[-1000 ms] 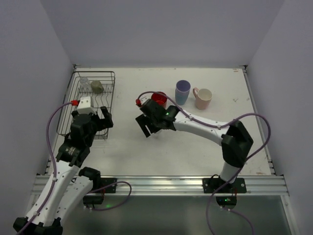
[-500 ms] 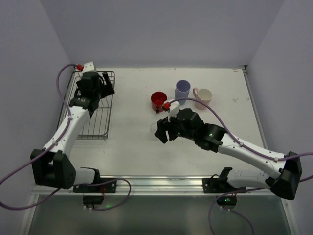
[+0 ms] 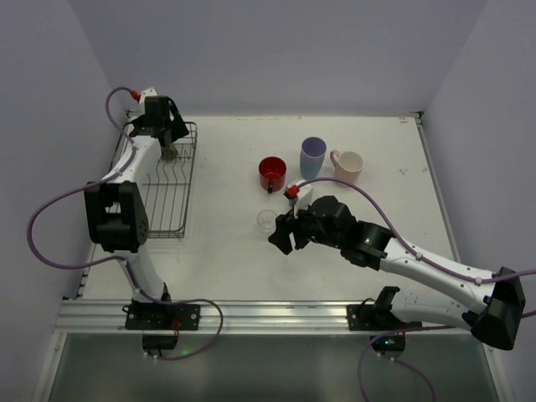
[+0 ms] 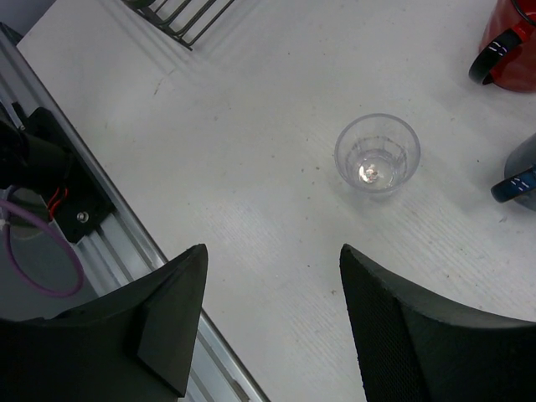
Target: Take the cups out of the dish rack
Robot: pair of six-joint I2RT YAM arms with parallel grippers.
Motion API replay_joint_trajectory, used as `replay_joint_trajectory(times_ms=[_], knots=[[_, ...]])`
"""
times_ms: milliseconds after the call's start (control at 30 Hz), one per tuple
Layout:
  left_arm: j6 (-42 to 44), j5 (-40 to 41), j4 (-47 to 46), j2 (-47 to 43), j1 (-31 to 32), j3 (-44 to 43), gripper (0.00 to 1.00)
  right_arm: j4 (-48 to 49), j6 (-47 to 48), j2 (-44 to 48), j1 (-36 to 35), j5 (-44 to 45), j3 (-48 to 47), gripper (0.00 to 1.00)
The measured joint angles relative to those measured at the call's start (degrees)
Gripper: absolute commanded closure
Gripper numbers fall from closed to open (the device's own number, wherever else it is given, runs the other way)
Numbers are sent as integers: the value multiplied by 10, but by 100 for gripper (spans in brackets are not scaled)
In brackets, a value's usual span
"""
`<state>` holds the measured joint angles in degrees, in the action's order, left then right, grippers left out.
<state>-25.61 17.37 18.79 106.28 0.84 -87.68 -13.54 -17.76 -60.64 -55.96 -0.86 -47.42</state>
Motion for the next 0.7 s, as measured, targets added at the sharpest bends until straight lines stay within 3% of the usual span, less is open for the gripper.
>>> replay_joint_trajectory(times_ms=[233,700], knots=[[-3,7,-10,67,-21,-23,17,24,-2,20,0,2,22,34],[31,24,-46,116,-26,-38,20,50,-7,38,0,3,27,34]])
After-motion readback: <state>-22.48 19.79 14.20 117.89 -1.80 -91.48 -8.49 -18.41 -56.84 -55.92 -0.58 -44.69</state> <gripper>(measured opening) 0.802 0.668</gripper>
